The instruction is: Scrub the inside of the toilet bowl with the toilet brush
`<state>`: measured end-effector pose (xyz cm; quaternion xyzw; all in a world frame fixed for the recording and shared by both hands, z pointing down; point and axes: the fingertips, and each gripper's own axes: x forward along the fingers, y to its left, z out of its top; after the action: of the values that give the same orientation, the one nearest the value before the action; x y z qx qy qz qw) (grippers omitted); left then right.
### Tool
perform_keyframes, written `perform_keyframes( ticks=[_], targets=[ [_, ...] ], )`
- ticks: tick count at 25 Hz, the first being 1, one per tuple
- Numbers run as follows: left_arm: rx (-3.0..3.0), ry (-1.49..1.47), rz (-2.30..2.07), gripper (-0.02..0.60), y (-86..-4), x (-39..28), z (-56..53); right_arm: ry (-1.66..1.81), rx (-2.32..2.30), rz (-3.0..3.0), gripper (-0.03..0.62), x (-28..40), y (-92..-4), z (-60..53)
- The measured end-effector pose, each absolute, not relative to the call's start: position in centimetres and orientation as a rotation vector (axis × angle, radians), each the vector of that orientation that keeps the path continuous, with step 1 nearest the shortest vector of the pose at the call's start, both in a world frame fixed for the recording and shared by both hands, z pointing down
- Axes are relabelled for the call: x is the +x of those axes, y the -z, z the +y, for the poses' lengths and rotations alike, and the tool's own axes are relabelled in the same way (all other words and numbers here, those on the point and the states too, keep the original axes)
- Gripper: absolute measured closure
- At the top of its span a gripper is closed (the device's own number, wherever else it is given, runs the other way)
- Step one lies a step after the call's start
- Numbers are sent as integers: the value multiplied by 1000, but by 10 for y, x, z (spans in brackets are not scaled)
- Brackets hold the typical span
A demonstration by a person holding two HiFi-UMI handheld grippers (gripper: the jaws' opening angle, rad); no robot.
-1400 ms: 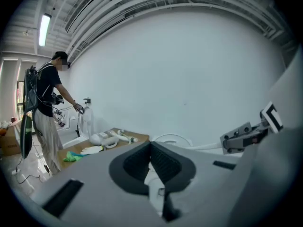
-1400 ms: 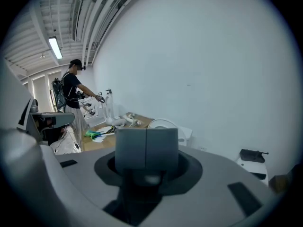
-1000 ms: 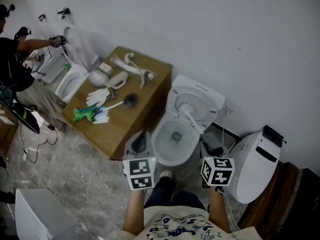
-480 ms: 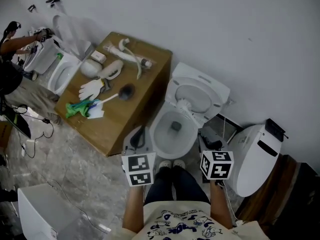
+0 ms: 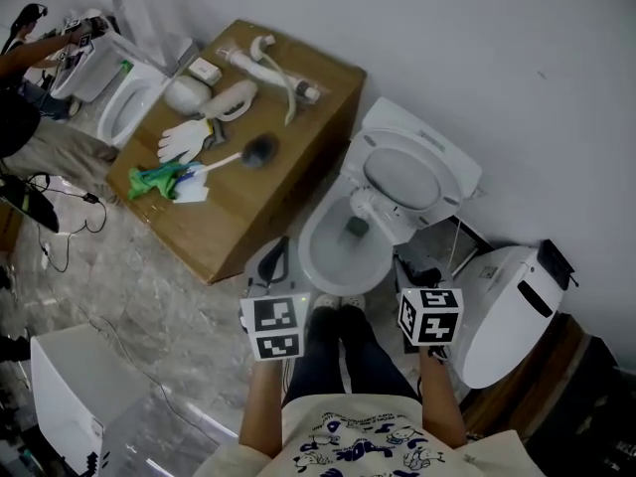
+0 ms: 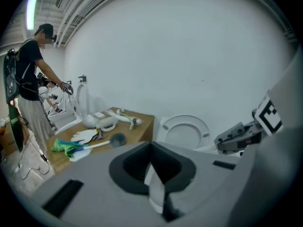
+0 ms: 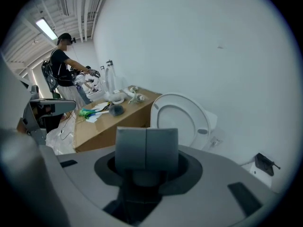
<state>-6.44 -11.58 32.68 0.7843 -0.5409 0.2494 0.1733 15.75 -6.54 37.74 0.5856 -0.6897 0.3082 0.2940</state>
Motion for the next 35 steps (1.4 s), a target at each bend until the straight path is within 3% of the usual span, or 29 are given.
perform_keyframes(
  ticks=[35],
  targets=[
    [2087,-921,-1397,580,-472,-59,-108,-1004,1272,-1630,428,168,-597,-96]
  ],
)
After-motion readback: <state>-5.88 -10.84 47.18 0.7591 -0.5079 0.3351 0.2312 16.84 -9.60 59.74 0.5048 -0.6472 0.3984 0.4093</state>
